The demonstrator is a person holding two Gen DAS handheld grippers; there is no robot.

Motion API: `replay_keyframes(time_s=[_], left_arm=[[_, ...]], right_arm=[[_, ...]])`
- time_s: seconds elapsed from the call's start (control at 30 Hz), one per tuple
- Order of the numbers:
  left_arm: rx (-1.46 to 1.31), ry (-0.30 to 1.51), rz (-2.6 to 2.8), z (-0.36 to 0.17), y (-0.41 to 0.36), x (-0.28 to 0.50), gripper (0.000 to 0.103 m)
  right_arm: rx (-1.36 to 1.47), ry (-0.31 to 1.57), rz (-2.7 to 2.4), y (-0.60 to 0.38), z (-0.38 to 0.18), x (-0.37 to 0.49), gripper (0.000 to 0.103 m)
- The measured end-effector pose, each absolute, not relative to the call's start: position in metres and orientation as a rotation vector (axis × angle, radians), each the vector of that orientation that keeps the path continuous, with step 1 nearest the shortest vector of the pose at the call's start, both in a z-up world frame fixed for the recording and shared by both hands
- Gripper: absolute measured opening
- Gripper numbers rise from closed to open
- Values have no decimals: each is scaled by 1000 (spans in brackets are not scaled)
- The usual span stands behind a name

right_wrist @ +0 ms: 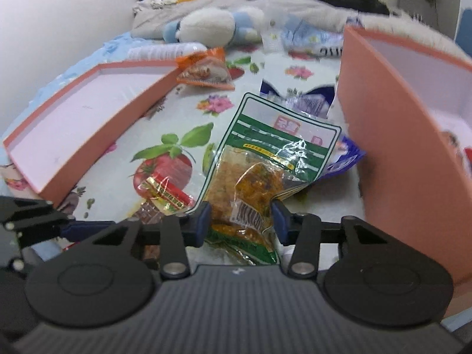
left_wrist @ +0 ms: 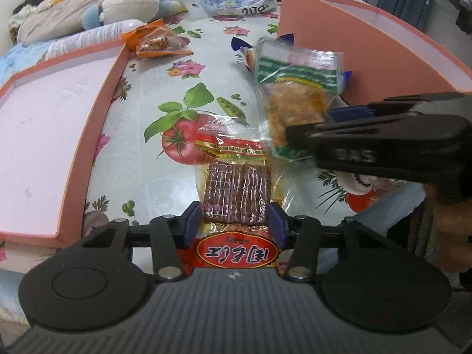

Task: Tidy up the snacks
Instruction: 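Grasp the spicy-strip bag with the left gripper while the right holds the green-labelled bag, then lift the spicy-strip bag with the left gripper while the right carries the green-labelled bag toward the box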

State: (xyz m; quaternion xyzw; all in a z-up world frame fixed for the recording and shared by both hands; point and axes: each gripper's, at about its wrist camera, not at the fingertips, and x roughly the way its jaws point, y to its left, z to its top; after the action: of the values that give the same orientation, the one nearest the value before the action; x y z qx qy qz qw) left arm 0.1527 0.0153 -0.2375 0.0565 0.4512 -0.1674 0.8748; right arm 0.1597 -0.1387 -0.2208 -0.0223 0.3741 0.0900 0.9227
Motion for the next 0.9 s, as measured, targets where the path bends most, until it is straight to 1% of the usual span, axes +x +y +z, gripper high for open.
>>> replay_keyframes(time_s=[0.03, 0.07, 0.1, 0.13, 0.23, 0.33, 0.5, 0.57, 0.6, 0.63, 0.67, 0.7, 0.73, 0.9], left_arm=[[105, 950, -344, -237, 16, 154, 52], [94, 953, -333, -235, 17, 154, 39], [73, 955, -321, -233, 20, 156, 21], [46, 967, -304, -231, 23, 159, 17], [-20, 998, -258, -231, 29, 167, 13], [-26, 1004, -251, -230, 29, 170, 13], [-53, 1027, -255, -227, 30, 174, 14], [-68, 1040, -253, -228, 30, 174, 26], [-75, 1044, -252, -228, 29, 174, 44], [-76, 1038, -249, -228, 28, 173, 65], [-65, 1021, -253, -227, 25, 172, 73], [-49, 1005, -257, -227, 23, 170, 84], [-23, 989, -268, -227, 18, 169, 87], [91, 978, -326, -237, -3, 170, 88]], right_arm=[[-36, 761, 183, -142, -217, 157, 44], [-15, 754, 183, -146, -214, 155, 44], [2, 749, 183, -149, -210, 154, 44], [10, 740, 182, -152, -206, 152, 44], [13, 710, 179, -157, -194, 145, 44], [42, 692, 185, -163, -185, 140, 44], [64, 703, 193, -170, -186, 134, 44], [78, 703, 193, -172, -185, 133, 44], [80, 699, 191, -173, -185, 133, 44], [82, 697, 188, -174, -184, 134, 44], [88, 695, 186, -175, -184, 134, 44], [95, 695, 189, -176, -184, 134, 44], [98, 693, 186, -176, -184, 134, 44], [86, 685, 172, -173, -183, 134, 44]])
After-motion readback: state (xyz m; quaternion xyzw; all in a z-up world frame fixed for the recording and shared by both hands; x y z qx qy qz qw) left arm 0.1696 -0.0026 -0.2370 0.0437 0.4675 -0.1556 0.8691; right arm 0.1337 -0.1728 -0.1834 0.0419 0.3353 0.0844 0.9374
